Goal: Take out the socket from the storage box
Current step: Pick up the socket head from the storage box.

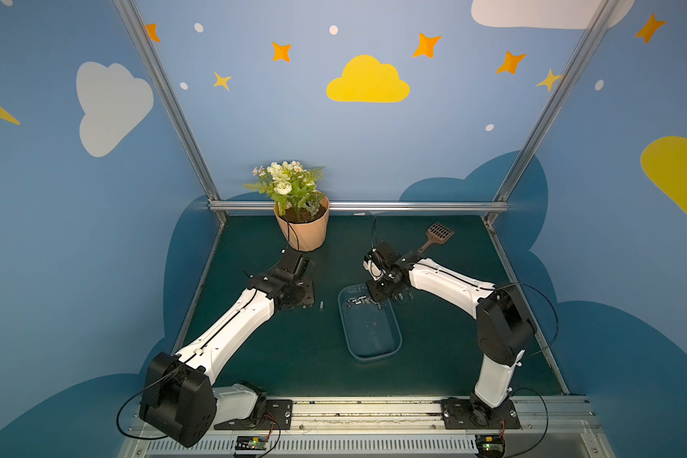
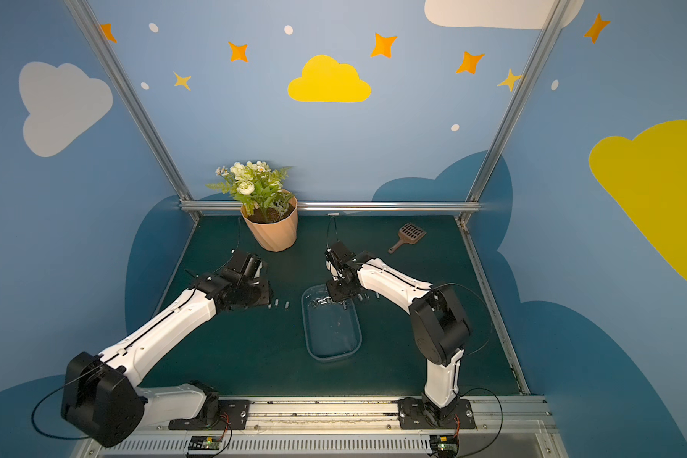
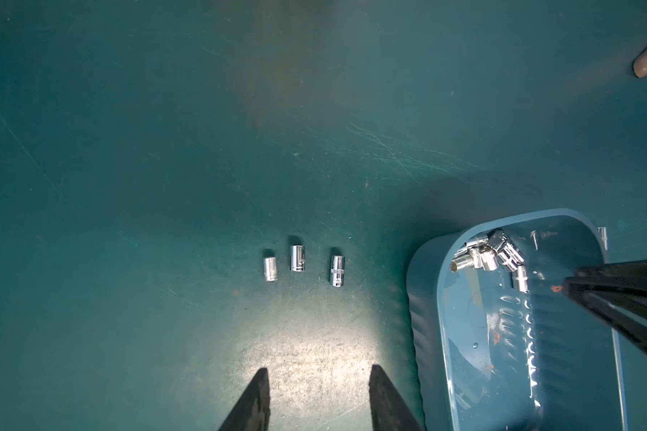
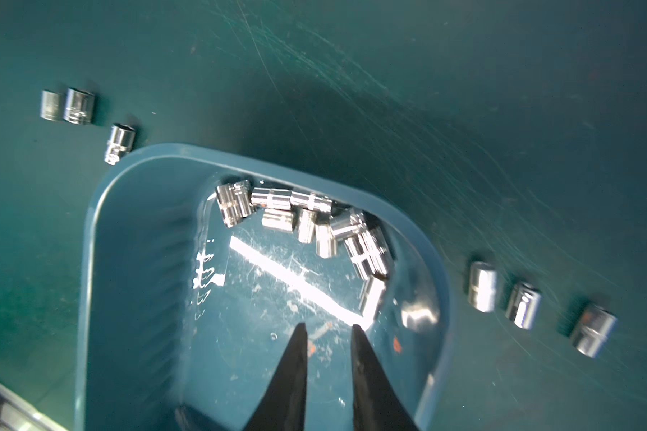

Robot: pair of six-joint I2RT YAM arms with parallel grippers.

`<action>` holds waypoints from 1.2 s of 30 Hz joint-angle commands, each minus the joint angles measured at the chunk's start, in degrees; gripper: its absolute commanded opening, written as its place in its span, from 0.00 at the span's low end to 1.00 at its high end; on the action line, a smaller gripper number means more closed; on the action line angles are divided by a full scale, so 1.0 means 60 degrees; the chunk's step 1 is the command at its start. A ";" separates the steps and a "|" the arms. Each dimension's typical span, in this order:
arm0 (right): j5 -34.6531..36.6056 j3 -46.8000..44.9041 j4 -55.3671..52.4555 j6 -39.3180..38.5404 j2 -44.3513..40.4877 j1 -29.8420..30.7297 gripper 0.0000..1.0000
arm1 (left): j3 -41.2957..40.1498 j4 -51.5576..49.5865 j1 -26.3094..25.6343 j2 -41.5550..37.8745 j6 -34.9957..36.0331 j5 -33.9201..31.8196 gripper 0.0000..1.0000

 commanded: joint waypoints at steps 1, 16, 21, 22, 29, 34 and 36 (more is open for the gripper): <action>0.0049 0.0427 0.0003 -0.0001 0.0397 0.0142 0.23 | -0.0111 0.0125 0.0070 -0.0149 -0.0080 0.0064 0.45; 0.0130 0.0912 -0.0015 -0.0059 0.1595 0.0234 0.22 | -0.0244 0.0169 0.0142 -0.0164 -0.0101 0.0124 0.45; 0.0168 0.1016 -0.0012 -0.0097 0.1841 0.0222 0.22 | -0.0230 0.0169 0.0150 -0.0164 -0.0099 0.0154 0.45; 0.0164 0.1039 -0.0026 -0.0088 0.1890 0.0234 0.22 | -0.0237 0.0169 0.0160 -0.0164 -0.0107 0.0154 0.45; 0.0223 0.1129 -0.0044 -0.0092 0.2092 0.0240 0.22 | -0.0244 0.0169 0.0175 -0.0171 -0.0094 0.0183 0.46; 0.0219 0.1164 0.0000 -0.0077 0.2193 0.0236 0.22 | -0.0288 0.0167 0.0170 -0.0200 -0.0108 0.0183 0.46; 0.0226 0.1177 0.0000 -0.0067 0.2234 0.0247 0.22 | -0.0303 0.0167 0.0169 -0.0225 -0.0122 0.0183 0.46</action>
